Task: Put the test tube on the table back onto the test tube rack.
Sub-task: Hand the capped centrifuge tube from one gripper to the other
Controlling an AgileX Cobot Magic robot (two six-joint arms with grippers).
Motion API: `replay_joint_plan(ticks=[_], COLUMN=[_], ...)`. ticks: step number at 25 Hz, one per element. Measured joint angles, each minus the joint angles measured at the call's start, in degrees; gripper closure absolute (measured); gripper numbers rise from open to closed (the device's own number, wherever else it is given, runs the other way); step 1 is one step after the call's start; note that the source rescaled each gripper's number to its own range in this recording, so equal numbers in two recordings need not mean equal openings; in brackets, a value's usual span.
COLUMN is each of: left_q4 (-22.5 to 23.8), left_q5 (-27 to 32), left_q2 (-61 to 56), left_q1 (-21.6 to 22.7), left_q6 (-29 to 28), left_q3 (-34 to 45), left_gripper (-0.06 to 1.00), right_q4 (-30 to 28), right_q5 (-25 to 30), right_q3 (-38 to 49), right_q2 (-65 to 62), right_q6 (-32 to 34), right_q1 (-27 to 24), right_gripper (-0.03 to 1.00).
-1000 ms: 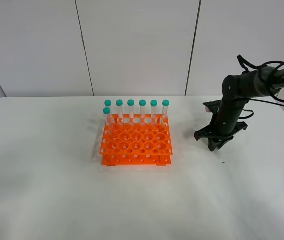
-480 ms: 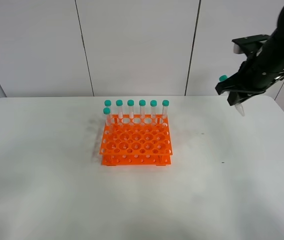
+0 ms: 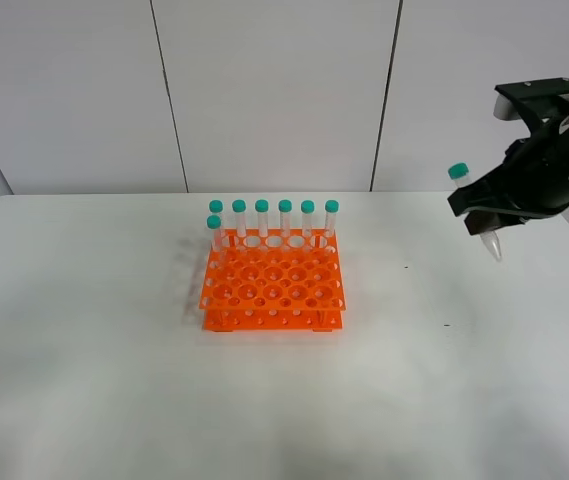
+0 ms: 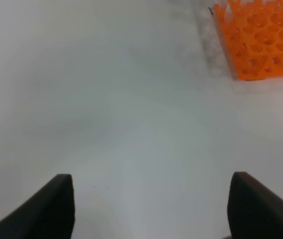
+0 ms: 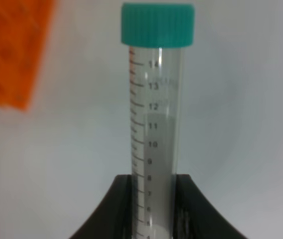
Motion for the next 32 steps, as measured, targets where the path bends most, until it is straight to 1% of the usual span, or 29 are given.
replay_joint_plan(ticks=[2,6,8,9,11,12,15,17,18,20,25,29,32], left_q4=[0.0,0.0,0.0,0.0,0.0,0.0,0.0,0.0,0.0,0.0,0.0,-0.1,-2.0], left_q5=[0.0,0.0,0.0,0.0,0.0,0.0,0.0,0.0,0.0,0.0,0.0,-0.9,-3.8], left_q2=[0.0,0.0,0.0,0.0,0.0,0.0,0.0,0.0,0.0,0.0,0.0,0.4,5.9], left_q1=[0.0,0.0,0.0,0.0,0.0,0.0,0.0,0.0,0.0,0.0,0.0,0.0,0.0], left_q6=[0.0,0.0,0.0,0.0,0.0,0.0,0.0,0.0,0.0,0.0,0.0,-1.3,-2.5], left_q3=[0.0,0.0,0.0,0.0,0.0,0.0,0.0,0.0,0.0,0.0,0.0,-0.9,-5.6], left_gripper=[-0.02,-0.02,-0.02,-0.02,-0.02,-0.02,-0.02,-0.02,-0.02,-0.02,-0.02,-0.02,-0.02], right_q4=[0.6,2.0,4.8,7.4,14.6,14.6,26.4,31.3,32.5,34.5,39.2,39.9,40.0], right_q5=[-2.3,-6.8,-8.7,-9.1,-9.1,-9.1,-7.9,-7.0,-6.6,-5.7,-6.0,-6.0,-6.1], right_q3=[0.0,0.0,0.1,0.1,0.2,0.2,2.0,3.7,4.4,5.8,5.8,5.8,5.8], right_q2=[0.0,0.0,0.0,0.0,0.3,0.3,1.2,1.8,2.0,2.3,2.3,2.3,2.3], right_q6=[-1.7,-8.4,-14.3,-17.6,-26.3,-26.3,-38.2,-43.9,-46.1,-48.6,-49.7,-50.9,-51.2], right_q1=[3.4,13.7,18.1,19.4,20.0,20.0,18.0,16.2,16.0,16.3,17.0,17.0,17.0], right_gripper=[0.93,0.93,0.93,0.93,0.93,0.93,0.93,0.93,0.93,0.93,0.93,0.93,0.93])
